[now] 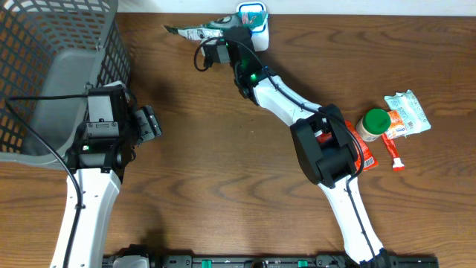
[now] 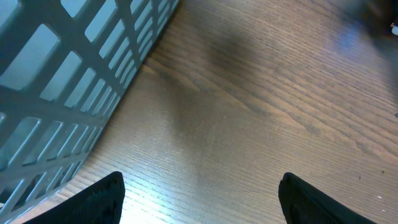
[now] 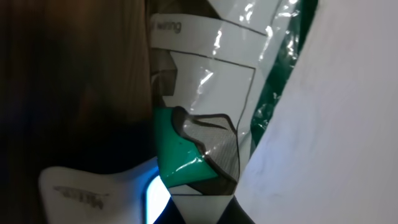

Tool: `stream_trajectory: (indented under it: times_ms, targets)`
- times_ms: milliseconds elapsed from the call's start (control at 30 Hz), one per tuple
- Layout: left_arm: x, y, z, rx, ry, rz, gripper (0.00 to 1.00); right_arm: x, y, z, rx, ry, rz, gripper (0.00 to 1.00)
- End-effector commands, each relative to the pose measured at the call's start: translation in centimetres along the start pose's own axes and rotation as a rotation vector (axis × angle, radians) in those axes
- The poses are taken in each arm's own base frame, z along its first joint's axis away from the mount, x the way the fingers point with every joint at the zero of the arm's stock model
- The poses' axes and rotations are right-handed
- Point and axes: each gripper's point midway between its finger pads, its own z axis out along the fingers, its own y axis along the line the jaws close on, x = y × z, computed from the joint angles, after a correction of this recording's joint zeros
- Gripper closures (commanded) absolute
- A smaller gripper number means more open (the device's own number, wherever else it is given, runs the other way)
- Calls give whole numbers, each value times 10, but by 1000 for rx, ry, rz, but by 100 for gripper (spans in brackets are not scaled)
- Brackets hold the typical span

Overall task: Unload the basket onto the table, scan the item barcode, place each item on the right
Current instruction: 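Hold the gloves pack up to the white scanner, right gripper, then lay the gloves pack down at table center-right and release it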

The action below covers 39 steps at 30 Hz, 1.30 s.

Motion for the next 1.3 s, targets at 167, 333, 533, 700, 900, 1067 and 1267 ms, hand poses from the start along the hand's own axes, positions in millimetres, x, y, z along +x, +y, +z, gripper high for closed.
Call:
stream_trajectory:
  times_ms: [167, 333, 533, 700, 900, 1067, 1267]
  targets:
    - [-4, 2, -2, -11, -12, 6, 20, -5, 3, 0, -21, -3, 161, 99]
    - [-4, 2, -2, -11, -12, 6, 20, -3, -9, -2, 19, 9, 228, 99]
    - [-4, 2, -2, -11, -12, 6, 20, -16, -86, -38, 115, -111, 407, 99]
    - [-4, 2, -2, -11, -12, 6, 20, -40, -113, -98, -23, -196, 356, 99]
    - [-4, 2, -2, -11, -12, 6, 20, -67, -82, -212, -409, -301, 276, 99]
    - [-4, 2, -2, -11, -12, 6, 20, -65, -22, -311, -814, -268, 294, 99]
    - [-4, 2, -2, -11, -12, 6, 20, -24, 30, -335, -1060, 76, 571, 99]
